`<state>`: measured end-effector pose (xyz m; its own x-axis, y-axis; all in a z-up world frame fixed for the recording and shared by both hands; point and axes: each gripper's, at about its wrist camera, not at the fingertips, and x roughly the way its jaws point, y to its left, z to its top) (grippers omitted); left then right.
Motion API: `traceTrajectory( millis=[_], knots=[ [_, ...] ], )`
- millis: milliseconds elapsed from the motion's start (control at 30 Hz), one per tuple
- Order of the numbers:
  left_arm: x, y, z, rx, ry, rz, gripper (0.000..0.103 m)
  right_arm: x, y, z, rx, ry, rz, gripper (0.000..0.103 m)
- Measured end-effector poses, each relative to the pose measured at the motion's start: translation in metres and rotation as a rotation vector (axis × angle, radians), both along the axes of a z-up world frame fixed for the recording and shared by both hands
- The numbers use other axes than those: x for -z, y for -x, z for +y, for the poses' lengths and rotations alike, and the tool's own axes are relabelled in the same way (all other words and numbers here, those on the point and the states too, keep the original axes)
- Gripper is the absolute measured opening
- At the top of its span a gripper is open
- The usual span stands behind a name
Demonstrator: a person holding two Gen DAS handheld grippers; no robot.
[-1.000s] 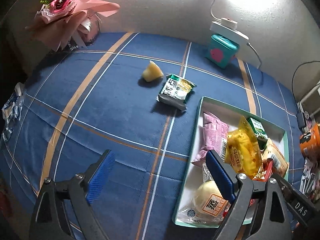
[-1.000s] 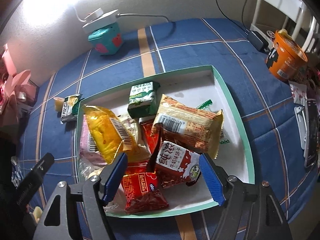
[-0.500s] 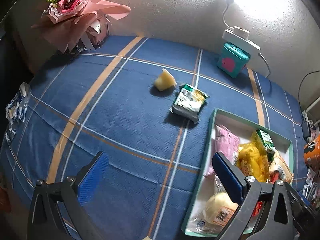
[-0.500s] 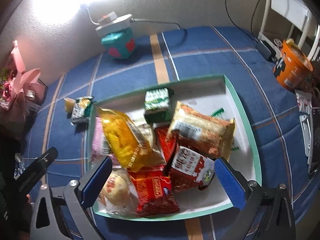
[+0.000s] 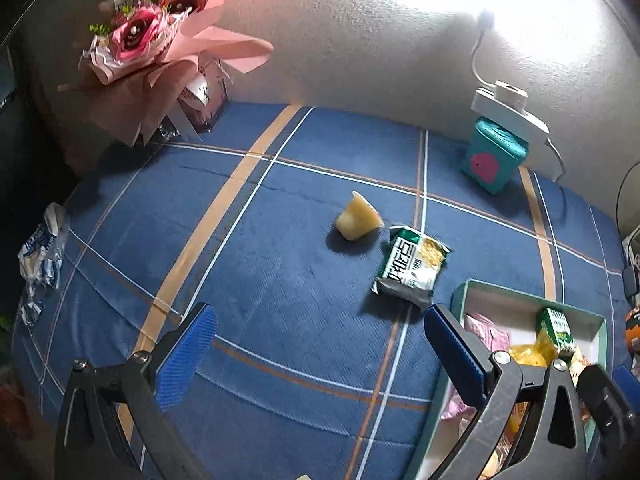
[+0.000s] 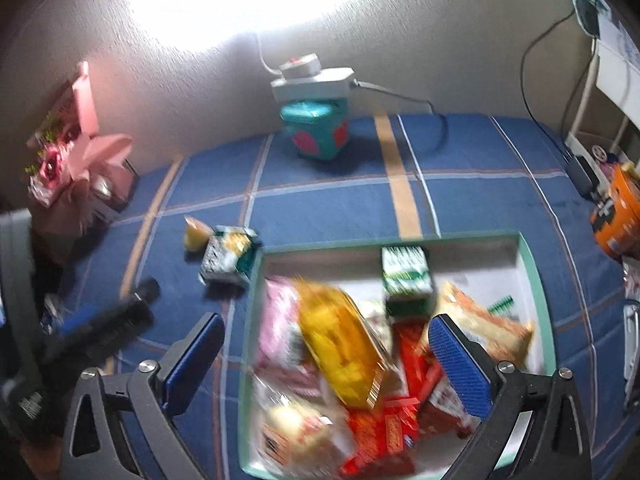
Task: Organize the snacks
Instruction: 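Move the right tool to the green cracker packet while the left approaches the yellow jelly cup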
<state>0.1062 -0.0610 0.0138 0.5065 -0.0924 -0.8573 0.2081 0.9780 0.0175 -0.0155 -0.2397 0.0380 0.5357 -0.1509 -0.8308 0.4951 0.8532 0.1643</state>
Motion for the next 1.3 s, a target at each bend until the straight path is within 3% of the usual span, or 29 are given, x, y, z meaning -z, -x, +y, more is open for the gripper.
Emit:
traceTrajectory(
  millis=[367, 600, 833, 1300],
  knots=[
    [0.010, -0.048, 0.015, -0.013, 0.064, 0.088, 0.103, -0.003, -0.056, 0.012, -0.055, -0.002, -0.022, 0.103],
    [0.028, -0.089, 0.035, -0.057, 0.088, 0.183, 0.103, 0.024, -0.099, 0.019, -0.085, -0.010, 0.059, 0.099],
    [0.041, -0.109, 0.041, -0.060, 0.115, 0.213, 0.102, 0.052, -0.132, 0.027, -0.108, -0.049, 0.119, 0.089],
    [0.045, -0.143, 0.034, -0.073, 0.203, 0.259, 0.099, 0.096, -0.182, 0.050, -0.186, -0.044, 0.222, 0.080]
  ],
)
